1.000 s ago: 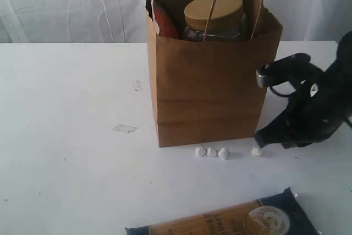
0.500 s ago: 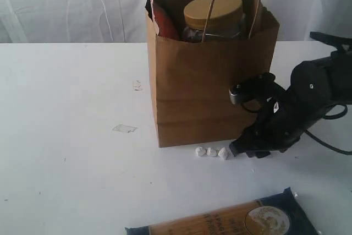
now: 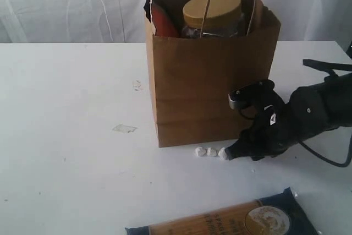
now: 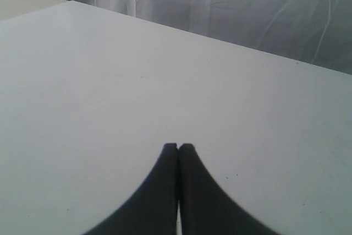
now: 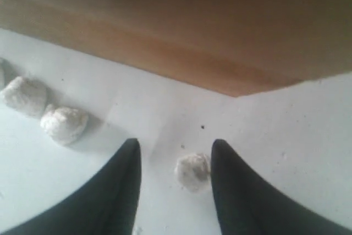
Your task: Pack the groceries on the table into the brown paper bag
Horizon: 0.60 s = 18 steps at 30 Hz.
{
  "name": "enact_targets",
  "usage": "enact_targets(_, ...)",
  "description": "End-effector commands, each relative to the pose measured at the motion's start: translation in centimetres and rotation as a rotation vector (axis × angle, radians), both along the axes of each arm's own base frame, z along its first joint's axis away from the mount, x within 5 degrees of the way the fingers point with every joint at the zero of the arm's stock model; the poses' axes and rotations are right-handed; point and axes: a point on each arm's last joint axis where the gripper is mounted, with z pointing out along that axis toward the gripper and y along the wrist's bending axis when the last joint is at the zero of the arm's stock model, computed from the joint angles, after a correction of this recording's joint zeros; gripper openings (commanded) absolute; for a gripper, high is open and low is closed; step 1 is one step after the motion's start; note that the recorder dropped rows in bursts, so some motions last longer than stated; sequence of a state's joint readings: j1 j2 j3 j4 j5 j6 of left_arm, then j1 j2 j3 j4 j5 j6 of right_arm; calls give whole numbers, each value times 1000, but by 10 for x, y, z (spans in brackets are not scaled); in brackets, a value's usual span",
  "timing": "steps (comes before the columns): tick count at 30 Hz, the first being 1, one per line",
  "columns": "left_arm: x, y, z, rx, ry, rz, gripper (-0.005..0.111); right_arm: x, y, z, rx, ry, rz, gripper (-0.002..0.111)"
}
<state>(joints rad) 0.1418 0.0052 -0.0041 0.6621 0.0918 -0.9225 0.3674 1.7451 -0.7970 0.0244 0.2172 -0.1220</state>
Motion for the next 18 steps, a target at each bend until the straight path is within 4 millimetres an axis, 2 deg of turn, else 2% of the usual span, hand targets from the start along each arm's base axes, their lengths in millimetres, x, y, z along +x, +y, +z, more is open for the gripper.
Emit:
enact_targets(1,0,-1,0,6,-15,-16,0,-4,-2,-6,-11,-13,21,36)
enact_targets(7,1,-2,1,3,-21,-20,0,-6,-2,-11,-18,-5,25,34)
enact_targets(12,1,-2,2,3,-33,-27,0,-10,-4,-6,-8,22,-10,15)
enact_targets(15,1,-2,2,5,-33,-28,0,-17,-7,0,10,90,-96,2)
enact_targets(18,1,-2,2,5,-33,-28,0,-30,-11,9,-19,191,-126,0)
